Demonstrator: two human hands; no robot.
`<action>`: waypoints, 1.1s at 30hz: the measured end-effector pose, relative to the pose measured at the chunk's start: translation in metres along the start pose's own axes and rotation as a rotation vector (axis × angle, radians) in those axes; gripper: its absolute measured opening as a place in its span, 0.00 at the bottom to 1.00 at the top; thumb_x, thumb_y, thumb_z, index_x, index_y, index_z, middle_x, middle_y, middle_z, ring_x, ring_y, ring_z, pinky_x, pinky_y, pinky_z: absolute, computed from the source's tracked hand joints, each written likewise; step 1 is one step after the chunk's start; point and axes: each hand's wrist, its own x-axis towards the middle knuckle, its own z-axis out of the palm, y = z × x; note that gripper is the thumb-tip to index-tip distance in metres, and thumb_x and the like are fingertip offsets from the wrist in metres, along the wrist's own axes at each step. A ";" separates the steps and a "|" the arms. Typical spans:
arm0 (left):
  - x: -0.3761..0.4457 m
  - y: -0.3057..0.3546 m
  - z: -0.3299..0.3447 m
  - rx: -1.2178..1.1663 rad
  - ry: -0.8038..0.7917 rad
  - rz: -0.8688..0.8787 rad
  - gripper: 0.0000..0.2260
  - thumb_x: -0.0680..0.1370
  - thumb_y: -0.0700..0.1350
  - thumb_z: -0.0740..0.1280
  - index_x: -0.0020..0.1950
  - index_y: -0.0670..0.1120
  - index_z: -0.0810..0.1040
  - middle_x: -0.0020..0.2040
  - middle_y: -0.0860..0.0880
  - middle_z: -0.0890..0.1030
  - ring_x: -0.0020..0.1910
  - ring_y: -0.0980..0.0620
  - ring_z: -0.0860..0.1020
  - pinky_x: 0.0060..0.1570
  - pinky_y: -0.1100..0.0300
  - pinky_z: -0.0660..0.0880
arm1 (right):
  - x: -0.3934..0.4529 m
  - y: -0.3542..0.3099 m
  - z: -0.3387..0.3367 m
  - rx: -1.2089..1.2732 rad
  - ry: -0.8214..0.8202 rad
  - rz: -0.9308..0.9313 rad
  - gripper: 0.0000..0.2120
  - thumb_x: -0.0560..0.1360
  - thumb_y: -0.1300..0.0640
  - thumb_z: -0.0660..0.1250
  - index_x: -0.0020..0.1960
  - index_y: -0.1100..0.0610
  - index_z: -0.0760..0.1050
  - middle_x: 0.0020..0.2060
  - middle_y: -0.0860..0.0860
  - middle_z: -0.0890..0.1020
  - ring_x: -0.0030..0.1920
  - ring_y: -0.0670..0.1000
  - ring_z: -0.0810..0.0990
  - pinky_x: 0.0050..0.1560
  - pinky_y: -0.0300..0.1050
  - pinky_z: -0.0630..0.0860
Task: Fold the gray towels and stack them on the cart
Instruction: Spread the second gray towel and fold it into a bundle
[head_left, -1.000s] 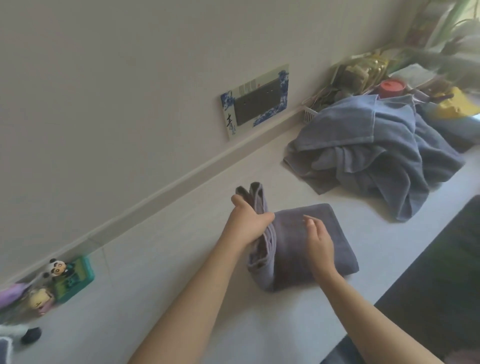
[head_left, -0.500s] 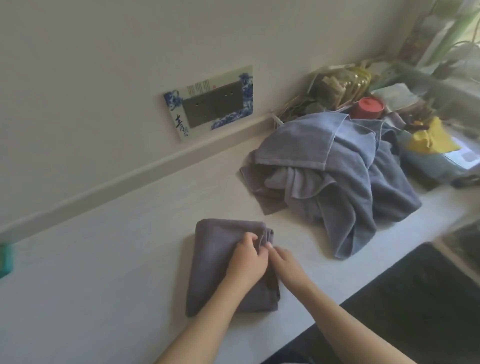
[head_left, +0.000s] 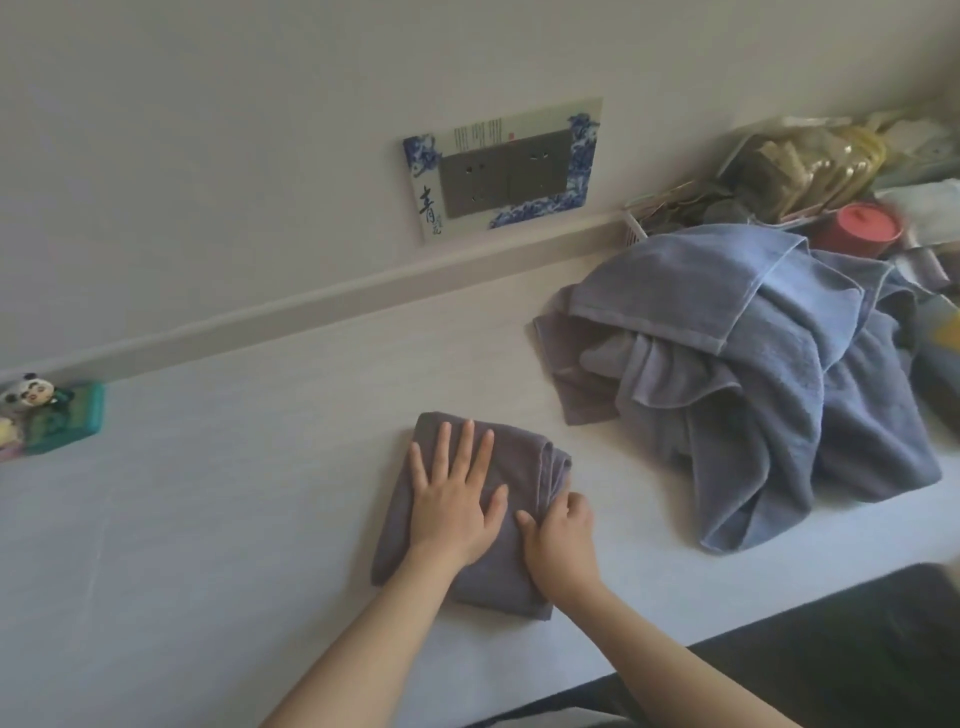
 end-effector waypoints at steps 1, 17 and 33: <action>0.002 -0.001 0.001 -0.007 -0.007 -0.001 0.31 0.75 0.60 0.51 0.76 0.46 0.59 0.77 0.45 0.58 0.75 0.40 0.56 0.68 0.35 0.51 | 0.002 0.000 -0.001 0.026 -0.017 0.013 0.29 0.79 0.49 0.58 0.71 0.65 0.56 0.63 0.60 0.65 0.64 0.59 0.64 0.63 0.47 0.66; -0.075 -0.094 -0.035 -1.545 -0.185 -0.708 0.35 0.62 0.57 0.77 0.64 0.43 0.73 0.54 0.48 0.82 0.50 0.52 0.81 0.44 0.60 0.76 | 0.012 -0.033 -0.016 0.449 -0.427 0.233 0.25 0.68 0.45 0.73 0.55 0.63 0.76 0.47 0.55 0.82 0.45 0.53 0.81 0.40 0.42 0.77; -0.228 -0.299 -0.125 -2.053 0.408 -0.816 0.17 0.74 0.51 0.70 0.58 0.43 0.77 0.50 0.43 0.84 0.51 0.44 0.82 0.45 0.53 0.77 | -0.055 -0.306 0.072 0.579 -0.963 -0.371 0.27 0.64 0.49 0.72 0.58 0.62 0.75 0.51 0.55 0.84 0.53 0.54 0.82 0.58 0.50 0.76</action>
